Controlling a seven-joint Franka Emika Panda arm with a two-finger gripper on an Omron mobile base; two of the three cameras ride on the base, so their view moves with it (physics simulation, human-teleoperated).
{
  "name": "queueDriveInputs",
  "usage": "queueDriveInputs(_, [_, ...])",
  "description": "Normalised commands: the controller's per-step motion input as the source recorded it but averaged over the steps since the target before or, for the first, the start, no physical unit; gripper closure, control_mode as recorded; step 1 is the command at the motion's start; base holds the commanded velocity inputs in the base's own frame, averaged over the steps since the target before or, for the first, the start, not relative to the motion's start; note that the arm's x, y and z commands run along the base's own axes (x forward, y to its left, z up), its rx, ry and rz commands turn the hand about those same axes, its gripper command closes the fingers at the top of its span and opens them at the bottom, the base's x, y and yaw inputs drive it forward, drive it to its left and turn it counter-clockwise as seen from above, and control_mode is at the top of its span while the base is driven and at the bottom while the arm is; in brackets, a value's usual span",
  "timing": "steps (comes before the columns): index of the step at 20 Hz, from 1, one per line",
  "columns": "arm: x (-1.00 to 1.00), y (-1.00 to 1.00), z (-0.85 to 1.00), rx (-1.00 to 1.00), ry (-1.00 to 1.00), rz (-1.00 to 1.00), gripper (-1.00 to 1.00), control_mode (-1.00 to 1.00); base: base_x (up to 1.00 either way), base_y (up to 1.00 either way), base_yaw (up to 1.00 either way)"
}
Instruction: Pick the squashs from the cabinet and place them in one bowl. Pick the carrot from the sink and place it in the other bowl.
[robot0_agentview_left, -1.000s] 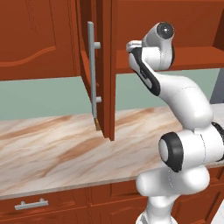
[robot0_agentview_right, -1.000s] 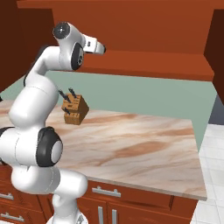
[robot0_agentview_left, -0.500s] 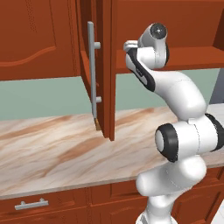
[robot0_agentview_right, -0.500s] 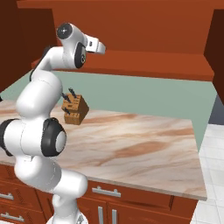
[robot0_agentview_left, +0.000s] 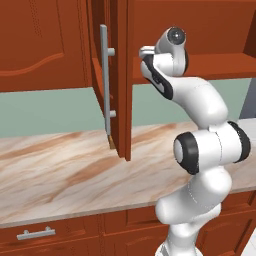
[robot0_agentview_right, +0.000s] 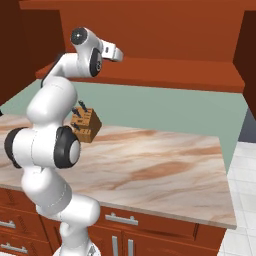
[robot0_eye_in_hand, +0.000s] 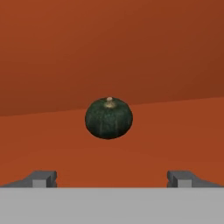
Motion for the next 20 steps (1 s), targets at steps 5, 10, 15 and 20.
queueDriveInputs(5, [0.32,0.00,-0.05,0.00,0.00,0.00,-1.00,-1.00,0.00,0.00,0.00])
queueDriveInputs(10, [0.34,0.00,-0.04,0.00,0.00,0.00,-1.00,-1.00,0.00,0.00,0.00])
queueDriveInputs(15, [0.33,-0.01,-0.01,0.00,0.02,0.00,-1.00,-1.00,0.00,0.00,0.00])
queueDriveInputs(20, [0.32,-0.01,0.00,0.00,0.06,0.00,-1.00,-1.00,0.00,0.00,0.00])
